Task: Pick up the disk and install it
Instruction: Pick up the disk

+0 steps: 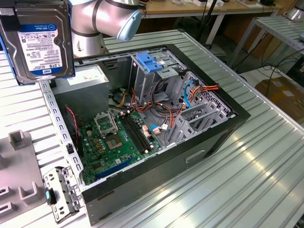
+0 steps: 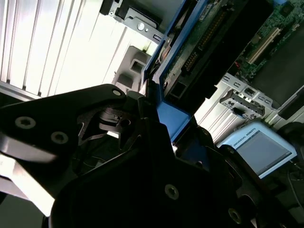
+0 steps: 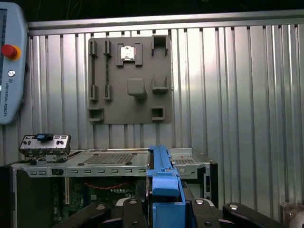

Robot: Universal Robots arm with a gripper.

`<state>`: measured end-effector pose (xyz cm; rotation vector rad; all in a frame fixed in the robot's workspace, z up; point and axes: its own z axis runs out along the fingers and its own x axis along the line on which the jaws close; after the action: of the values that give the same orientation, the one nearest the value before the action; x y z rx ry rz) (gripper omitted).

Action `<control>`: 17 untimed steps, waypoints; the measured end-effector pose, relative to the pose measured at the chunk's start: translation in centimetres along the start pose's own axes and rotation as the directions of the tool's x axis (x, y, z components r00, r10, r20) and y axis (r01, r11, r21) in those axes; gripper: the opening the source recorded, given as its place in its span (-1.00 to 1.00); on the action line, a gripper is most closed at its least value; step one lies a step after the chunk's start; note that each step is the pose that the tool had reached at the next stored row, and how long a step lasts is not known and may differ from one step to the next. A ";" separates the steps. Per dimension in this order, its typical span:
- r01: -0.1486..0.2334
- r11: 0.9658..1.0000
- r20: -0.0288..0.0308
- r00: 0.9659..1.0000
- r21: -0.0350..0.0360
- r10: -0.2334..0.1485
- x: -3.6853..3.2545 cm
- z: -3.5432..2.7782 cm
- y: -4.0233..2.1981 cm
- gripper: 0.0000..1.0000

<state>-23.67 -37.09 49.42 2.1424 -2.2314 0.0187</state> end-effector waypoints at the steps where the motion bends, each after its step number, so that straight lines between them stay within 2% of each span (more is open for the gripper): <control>1: 0.000 1.000 -0.001 1.000 0.000 0.000 -0.01 -0.01 -0.34 -0.25; 6: 0.000 1.000 -0.004 1.000 0.000 0.000 -0.06 -0.03 -1.58 -0.25; 11: 0.000 1.000 -0.007 1.000 0.001 0.000 -0.09 -0.03 -2.11 -0.25; 17: -0.003 1.000 -0.010 1.000 0.014 0.003 -0.11 0.00 -2.49 -0.25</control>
<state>-21.18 -37.08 49.35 2.1413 -2.2351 0.0447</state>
